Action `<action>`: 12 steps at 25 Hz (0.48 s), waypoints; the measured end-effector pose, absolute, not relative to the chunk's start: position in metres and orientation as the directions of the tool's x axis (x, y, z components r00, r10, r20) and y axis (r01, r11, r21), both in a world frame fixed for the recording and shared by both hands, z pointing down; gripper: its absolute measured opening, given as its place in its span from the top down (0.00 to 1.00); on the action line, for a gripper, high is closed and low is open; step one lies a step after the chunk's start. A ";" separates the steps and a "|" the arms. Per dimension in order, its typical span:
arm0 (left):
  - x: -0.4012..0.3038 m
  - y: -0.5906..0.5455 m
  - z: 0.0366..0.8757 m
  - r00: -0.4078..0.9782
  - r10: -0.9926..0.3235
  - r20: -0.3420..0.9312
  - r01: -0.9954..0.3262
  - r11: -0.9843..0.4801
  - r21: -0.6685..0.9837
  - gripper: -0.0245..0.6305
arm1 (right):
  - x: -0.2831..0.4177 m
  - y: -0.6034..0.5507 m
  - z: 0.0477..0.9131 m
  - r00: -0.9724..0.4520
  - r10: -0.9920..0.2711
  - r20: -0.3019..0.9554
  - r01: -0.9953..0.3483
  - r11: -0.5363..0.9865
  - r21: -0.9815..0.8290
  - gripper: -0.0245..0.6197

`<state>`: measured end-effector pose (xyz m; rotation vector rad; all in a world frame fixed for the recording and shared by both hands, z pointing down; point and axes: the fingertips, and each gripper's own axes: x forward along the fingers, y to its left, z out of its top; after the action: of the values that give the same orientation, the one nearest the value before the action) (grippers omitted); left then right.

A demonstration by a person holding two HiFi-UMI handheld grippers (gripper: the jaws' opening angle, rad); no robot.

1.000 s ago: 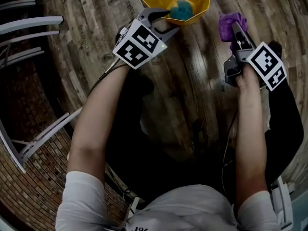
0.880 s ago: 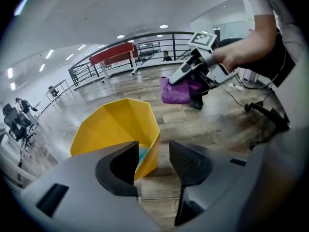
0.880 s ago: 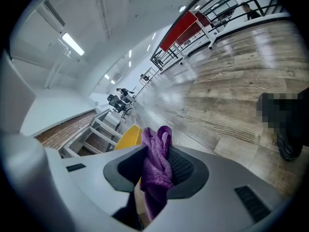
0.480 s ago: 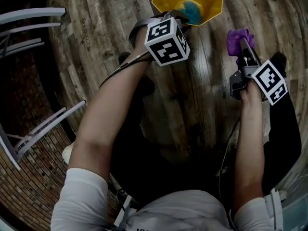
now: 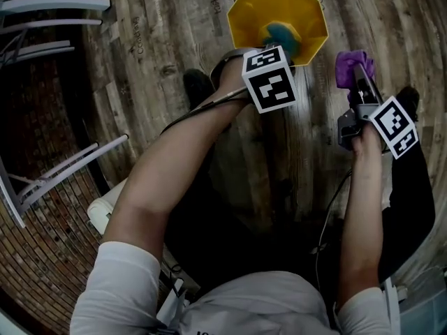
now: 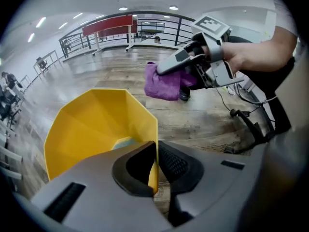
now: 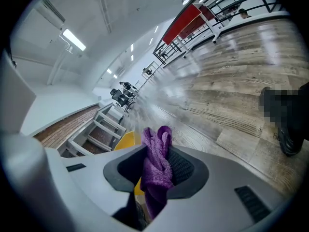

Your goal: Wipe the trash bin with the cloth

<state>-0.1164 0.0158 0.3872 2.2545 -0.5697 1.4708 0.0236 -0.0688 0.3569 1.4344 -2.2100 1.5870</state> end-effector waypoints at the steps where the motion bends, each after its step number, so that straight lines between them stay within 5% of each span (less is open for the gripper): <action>1: -0.113 0.024 0.387 0.370 -0.103 0.923 -0.536 -0.836 0.122 0.94 | 0.023 -0.066 0.356 -0.565 -0.635 0.527 -0.702 0.034 -0.712 0.78; 12: -0.100 0.058 0.381 0.415 -0.055 0.908 -0.705 -0.651 0.283 0.91 | 0.006 -0.044 0.373 -0.573 -0.629 0.525 -0.672 -0.007 -0.741 0.78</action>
<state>-0.1005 0.0579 0.3814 2.0078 -0.6423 1.2549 0.0057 -0.0442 0.3732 1.4317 -2.1856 1.6714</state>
